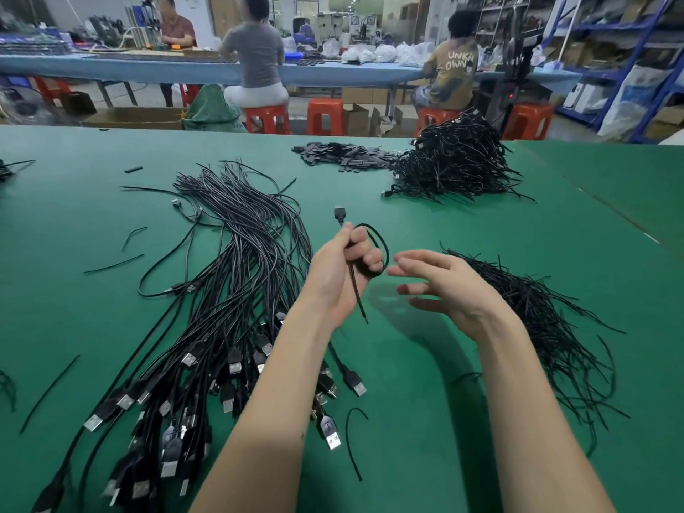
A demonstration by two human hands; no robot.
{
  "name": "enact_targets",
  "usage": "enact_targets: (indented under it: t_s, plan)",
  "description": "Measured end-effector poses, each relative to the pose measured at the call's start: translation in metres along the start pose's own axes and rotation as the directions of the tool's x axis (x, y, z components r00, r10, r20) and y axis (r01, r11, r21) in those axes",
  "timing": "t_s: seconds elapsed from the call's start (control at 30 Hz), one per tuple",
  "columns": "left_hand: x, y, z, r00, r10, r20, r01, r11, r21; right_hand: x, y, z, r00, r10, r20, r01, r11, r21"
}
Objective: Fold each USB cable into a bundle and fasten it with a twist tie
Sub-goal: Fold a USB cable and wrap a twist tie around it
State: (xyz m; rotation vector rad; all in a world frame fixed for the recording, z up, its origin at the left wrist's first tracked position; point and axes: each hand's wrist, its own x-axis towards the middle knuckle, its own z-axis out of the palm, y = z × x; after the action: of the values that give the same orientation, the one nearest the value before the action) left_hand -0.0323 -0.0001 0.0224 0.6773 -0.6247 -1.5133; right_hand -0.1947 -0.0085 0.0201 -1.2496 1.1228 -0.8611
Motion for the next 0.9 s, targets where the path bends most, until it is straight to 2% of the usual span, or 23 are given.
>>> enact_targets:
  t_s: [0.07, 0.13, 0.2, 0.3, 0.37, 0.43, 0.5, 0.53, 0.57, 0.73, 0.83, 0.9]
  plan:
    - [-0.004, 0.002, -0.005, 0.989, -0.091, 0.118, 0.093, 0.995, -0.019, 0.002, 0.002, 0.001, 1.0, -0.009, 0.016, 0.008, 0.999, 0.053]
    - [-0.007, -0.001, -0.005, 0.978, -0.133, 0.16, 0.128, 0.991, 0.039, 0.003, 0.004, 0.006, 0.998, -0.049, 0.035, 0.047, 0.997, 0.054]
    - [-0.007, -0.004, -0.002, 0.984, -0.127, 0.123, 0.114, 0.987, 0.111, 0.005, 0.006, 0.009, 0.993, -0.105, -0.06, 0.105, 0.994, 0.007]
    - [-0.003, -0.01, 0.001, 0.998, -0.028, 0.055, 0.003, 0.911, 0.413, 0.008, 0.007, 0.007, 0.974, -0.133, -0.183, 0.139, 0.99, 0.017]
    - [-0.004, -0.012, 0.002, 0.996, 0.04, 0.084, -0.084, 0.776, 0.625, 0.007, 0.005, 0.005, 0.976, -0.131, -0.174, 0.146, 0.986, 0.079]
    - [-0.006, -0.014, 0.003, 0.988, 0.112, 0.107, -0.152, 0.58, 0.8, 0.006, 0.003, 0.005, 0.971, -0.145, -0.191, 0.173, 0.975, 0.137]
    - [-0.005, -0.019, 0.003, 0.969, 0.207, 0.135, -0.205, 0.368, 0.907, 0.007, 0.003, 0.008, 0.96, -0.164, -0.226, 0.203, 0.965, 0.163]
    - [-0.005, -0.023, 0.003, 0.953, 0.262, 0.153, -0.228, 0.286, 0.931, 0.008, 0.003, 0.009, 0.956, -0.175, -0.236, 0.218, 0.961, 0.172]
    - [-0.005, -0.025, 0.004, 0.939, 0.301, 0.163, -0.243, 0.251, 0.937, 0.009, 0.003, 0.01, 0.954, -0.183, -0.239, 0.229, 0.956, 0.183]
    - [-0.006, -0.027, 0.007, 0.946, 0.26, 0.193, -0.288, 0.402, 0.869, 0.011, 0.008, 0.016, 0.938, -0.224, -0.263, 0.286, 0.931, 0.227]
    - [-0.006, -0.027, 0.008, 0.96, 0.223, 0.167, -0.254, 0.451, 0.856, 0.015, 0.011, 0.02, 0.9, -0.299, -0.318, 0.345, 0.934, 0.096]
    - [-0.004, -0.027, 0.006, 0.97, 0.199, 0.136, -0.21, 0.42, 0.883, 0.016, 0.011, 0.019, 0.9, -0.338, -0.275, 0.35, 0.937, -0.005]
